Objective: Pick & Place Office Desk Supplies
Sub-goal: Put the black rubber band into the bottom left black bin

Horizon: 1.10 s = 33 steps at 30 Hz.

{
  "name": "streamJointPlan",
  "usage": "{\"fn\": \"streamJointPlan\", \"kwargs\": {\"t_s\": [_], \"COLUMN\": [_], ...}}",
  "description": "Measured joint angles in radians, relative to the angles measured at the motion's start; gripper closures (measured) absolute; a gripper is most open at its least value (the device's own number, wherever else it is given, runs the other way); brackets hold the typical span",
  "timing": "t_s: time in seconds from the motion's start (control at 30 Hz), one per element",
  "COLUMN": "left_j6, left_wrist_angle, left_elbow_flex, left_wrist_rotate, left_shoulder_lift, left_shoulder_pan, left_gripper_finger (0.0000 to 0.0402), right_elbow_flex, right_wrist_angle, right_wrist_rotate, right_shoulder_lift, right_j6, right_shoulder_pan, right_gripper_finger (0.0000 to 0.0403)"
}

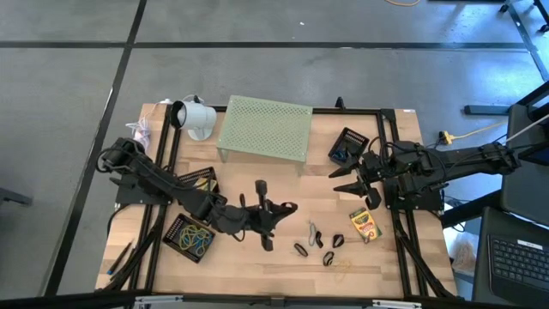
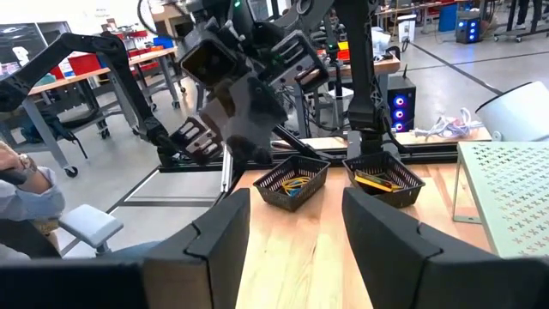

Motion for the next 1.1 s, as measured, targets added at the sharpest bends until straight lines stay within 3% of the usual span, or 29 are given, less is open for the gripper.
{"fn": "streamJointPlan", "kwargs": {"t_s": [0.17,0.3,0.53,0.67,0.8,1.1], "left_j6": [-0.146,-0.443,-1.044,-1.26,-1.383,-1.459], "left_wrist_angle": [-0.217,-0.519,-1.032,-1.246,-1.409,-1.43], "left_elbow_flex": [0.0,0.0,0.0,0.0,0.0,-0.031], "left_wrist_rotate": [0.001,0.043,0.348,0.594,0.729,0.745], "left_shoulder_lift": [0.0,0.0,-0.048,-0.072,-0.069,-0.066], "left_shoulder_pan": [-0.03,-0.057,-0.098,-0.15,-0.221,-0.311], "left_gripper_finger": [0.0398,0.0398,0.0398,0.0398,0.0398,0.0397], "right_elbow_flex": [0.0,0.0,0.0,0.0,0.0,0.0], "right_wrist_angle": [0.0,0.0,0.0,0.0,0.0,0.0], "right_wrist_rotate": [0.0,0.0,0.0,0.0,0.0,0.0], "right_shoulder_lift": [0.0,0.0,0.0,0.0,0.0,0.0], "right_j6": [0.0,0.0,0.0,0.0,0.0,0.0], "right_shoulder_pan": [0.0,0.0,0.0,0.0,0.0,0.0], "right_gripper_finger": [0.0211,0.0211,0.0211,0.0211,0.0211,0.0211]}}
